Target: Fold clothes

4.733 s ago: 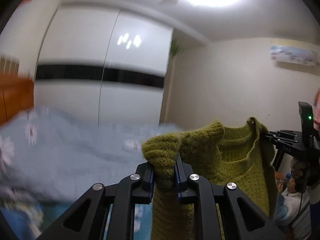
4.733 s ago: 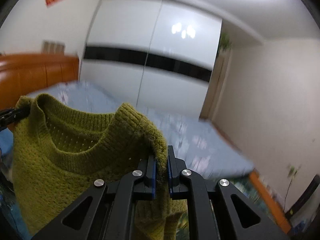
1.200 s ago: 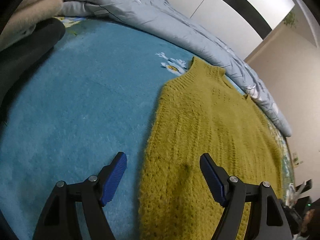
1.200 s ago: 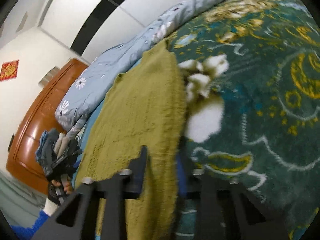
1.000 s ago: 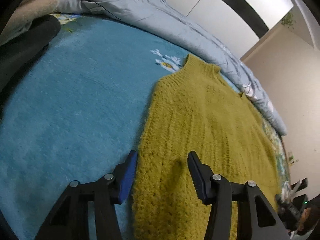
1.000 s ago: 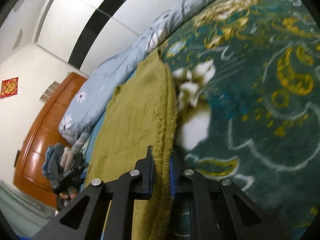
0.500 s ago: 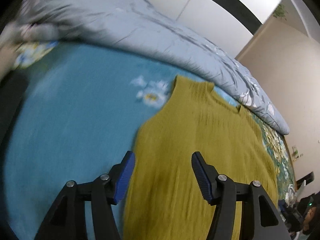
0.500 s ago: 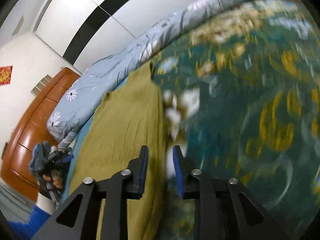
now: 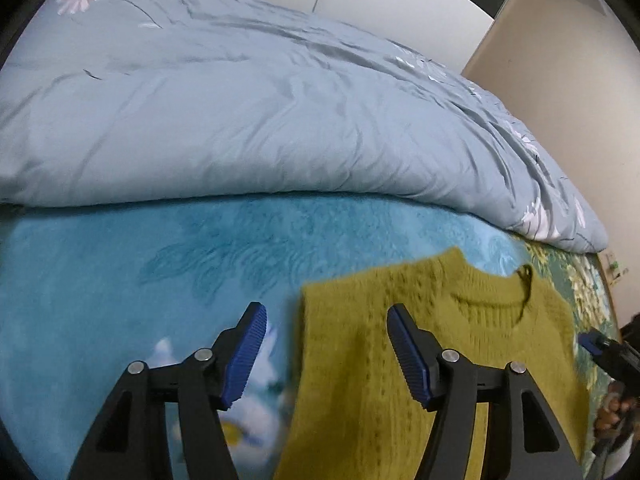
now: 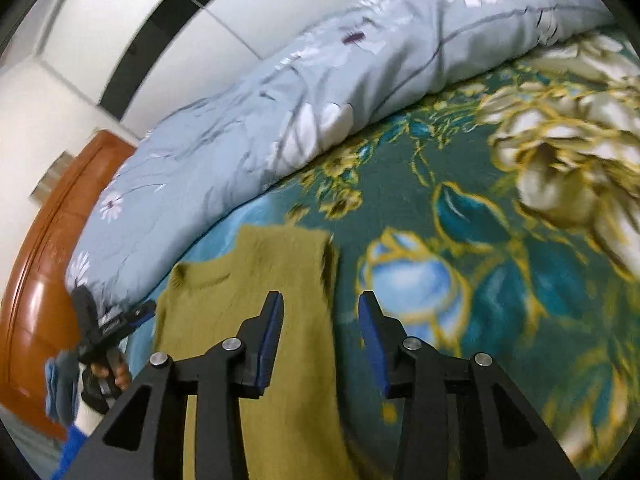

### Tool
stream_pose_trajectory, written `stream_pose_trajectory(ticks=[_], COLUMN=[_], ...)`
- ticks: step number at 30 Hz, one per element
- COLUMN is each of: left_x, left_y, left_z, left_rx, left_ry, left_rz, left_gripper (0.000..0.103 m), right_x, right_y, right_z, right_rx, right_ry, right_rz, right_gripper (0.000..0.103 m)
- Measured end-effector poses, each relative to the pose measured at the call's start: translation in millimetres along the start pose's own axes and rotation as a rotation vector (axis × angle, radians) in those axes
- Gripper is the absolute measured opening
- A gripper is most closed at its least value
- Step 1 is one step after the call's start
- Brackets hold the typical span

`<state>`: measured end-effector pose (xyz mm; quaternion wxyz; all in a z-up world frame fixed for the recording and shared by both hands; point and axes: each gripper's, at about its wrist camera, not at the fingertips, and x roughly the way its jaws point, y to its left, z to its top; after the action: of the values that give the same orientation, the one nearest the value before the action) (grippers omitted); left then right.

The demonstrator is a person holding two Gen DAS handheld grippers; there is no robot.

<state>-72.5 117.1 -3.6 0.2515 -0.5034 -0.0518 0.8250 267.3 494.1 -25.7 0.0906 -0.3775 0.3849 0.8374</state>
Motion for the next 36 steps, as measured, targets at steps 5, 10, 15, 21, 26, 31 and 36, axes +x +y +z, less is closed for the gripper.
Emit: stream_pose_trajectory(ticks=[5,10,15,21,26,31,36], left_x=[9.5,16.6,-4.9,-70.3,-78.0,-45.4,-13.6], left_y=[4.2,-0.6,-0.7,-10.5,-10.7,-4.3,5.6], left_z=[6.9,12.4,11.8,7.7,1.5,-6.8,-6.8], left_rx=[-0.022,-0.045,-0.091,-0.045,-0.047,-0.026,-0.082], left_ry=[-0.008,-0.03,-0.093,-0.198,-0.171,-0.081,-0.047], left_rz=[-0.082,-0.102,-0.164,-0.281,-0.188,-0.049,-0.064], left_gripper=[0.066,0.039,0.0,0.0,0.002,0.005,0.047], right_x=[29.4,35.4,5.3,-58.8,-70.7,-72.2,-69.5], right_y=[9.8,23.2,39.7,78.4,107.1,109.6,111.9], right_z=[10.6,15.0,16.9,3.9,-12.8,-18.0,-16.0], right_rx=[0.008,0.043,0.036,-0.073,-0.147,-0.128,-0.151], right_ry=[0.026,0.022,-0.05,-0.141,-0.144,-0.139,-0.126], right_rz=[-0.049,-0.058,-0.016,0.076,0.028,0.027,0.014], right_gripper=[0.04,0.013,0.007,0.007,0.007,0.007,0.007])
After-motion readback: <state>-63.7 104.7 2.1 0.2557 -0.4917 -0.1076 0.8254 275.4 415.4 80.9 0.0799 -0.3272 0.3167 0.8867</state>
